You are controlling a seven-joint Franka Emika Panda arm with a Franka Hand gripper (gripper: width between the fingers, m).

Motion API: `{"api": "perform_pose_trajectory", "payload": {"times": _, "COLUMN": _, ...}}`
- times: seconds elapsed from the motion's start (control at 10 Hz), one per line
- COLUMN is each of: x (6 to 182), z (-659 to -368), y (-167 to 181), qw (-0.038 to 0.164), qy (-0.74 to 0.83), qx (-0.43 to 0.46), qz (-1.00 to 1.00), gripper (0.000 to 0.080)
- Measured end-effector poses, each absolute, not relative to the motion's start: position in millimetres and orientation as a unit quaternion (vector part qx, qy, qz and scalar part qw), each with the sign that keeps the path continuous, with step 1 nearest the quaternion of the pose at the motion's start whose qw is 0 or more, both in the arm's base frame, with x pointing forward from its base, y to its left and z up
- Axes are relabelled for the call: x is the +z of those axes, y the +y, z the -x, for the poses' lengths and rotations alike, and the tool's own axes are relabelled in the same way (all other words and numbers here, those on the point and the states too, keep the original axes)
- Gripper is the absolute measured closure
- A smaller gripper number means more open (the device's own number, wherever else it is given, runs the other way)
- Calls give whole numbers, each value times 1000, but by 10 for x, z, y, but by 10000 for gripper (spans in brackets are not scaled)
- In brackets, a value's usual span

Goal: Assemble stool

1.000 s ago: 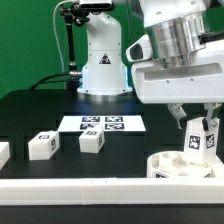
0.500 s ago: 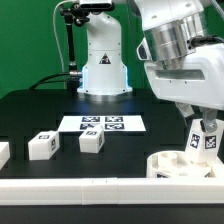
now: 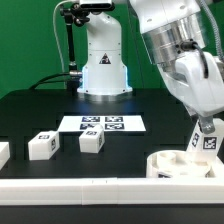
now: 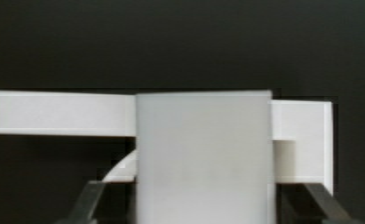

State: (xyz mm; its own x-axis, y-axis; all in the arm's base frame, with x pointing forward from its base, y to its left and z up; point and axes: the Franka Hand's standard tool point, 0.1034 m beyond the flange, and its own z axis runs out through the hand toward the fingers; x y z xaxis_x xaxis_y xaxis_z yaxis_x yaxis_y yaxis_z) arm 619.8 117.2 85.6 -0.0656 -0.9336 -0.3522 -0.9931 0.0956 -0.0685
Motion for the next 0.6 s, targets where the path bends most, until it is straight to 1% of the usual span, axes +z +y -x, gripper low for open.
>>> {"api": "perform_pose_trajectory", "payload": {"times": 0.3, "x": 857, "z": -6195, "y": 1196, "qw": 155, "qy": 737, "qx": 101, "qz": 650, "gripper": 459}}
{"api": "perform_pose_trajectory", "payload": {"times": 0.4, "x": 859, "z": -6194, "y": 1201, "qw": 155, "qy": 734, "qx": 100, "qz": 654, "gripper": 279}}
{"api": "perform_pose_trajectory", "payload": {"times": 0.5, "x": 897, "z": -6216, "y": 1221, "qw": 159, "qy": 711, "qx": 96, "qz": 678, "gripper": 186}}
{"api": "perform_pose_trajectory", "payload": {"times": 0.6, "x": 944, "z": -6242, "y": 1240, "qw": 162, "qy": 707, "qx": 93, "qz": 683, "gripper": 186}}
